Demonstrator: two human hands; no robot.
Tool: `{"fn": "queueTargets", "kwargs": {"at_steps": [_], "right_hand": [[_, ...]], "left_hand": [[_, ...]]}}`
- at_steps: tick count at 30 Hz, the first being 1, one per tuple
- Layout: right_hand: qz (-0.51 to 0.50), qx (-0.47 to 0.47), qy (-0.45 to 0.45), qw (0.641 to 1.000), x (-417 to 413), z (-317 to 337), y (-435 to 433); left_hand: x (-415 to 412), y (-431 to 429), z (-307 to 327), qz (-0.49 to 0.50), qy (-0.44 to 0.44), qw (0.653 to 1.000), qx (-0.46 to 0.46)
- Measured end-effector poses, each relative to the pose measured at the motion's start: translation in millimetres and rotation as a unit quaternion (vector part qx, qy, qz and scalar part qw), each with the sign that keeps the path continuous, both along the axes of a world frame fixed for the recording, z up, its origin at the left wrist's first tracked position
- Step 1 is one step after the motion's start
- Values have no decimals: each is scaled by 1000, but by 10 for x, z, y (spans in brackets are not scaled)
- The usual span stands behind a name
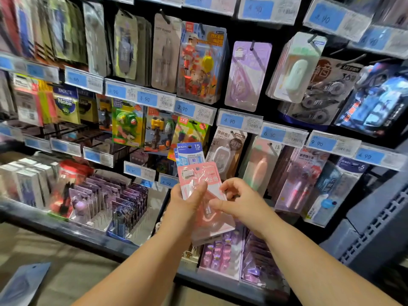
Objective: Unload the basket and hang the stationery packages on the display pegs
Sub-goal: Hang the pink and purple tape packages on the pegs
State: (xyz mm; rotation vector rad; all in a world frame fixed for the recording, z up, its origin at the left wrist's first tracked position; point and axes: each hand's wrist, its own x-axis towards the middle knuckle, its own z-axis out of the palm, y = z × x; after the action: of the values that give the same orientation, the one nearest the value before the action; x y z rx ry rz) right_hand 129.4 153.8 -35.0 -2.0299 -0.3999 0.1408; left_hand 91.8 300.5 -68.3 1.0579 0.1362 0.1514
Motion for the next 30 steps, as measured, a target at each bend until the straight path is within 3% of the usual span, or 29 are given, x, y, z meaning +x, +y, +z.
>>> {"fn": "queueTargets", "kwargs": {"at_steps": [5, 9, 17, 30], "right_hand": [[-6, 45, 74, 996, -38, 14, -5], [1, 161, 124, 979, -85, 85, 16], [-25, 256, 90, 962, -95, 179, 64], [-38, 385, -13, 922, -381, 628, 348]], "left_hand": [[-38, -47, 54, -12, 12, 999, -31], [-61, -43, 115, -57, -1, 988, -142], [-108, 3, 336, -98, 46, 969, -221], [-176, 278, 719, -113, -7, 989, -90]]}}
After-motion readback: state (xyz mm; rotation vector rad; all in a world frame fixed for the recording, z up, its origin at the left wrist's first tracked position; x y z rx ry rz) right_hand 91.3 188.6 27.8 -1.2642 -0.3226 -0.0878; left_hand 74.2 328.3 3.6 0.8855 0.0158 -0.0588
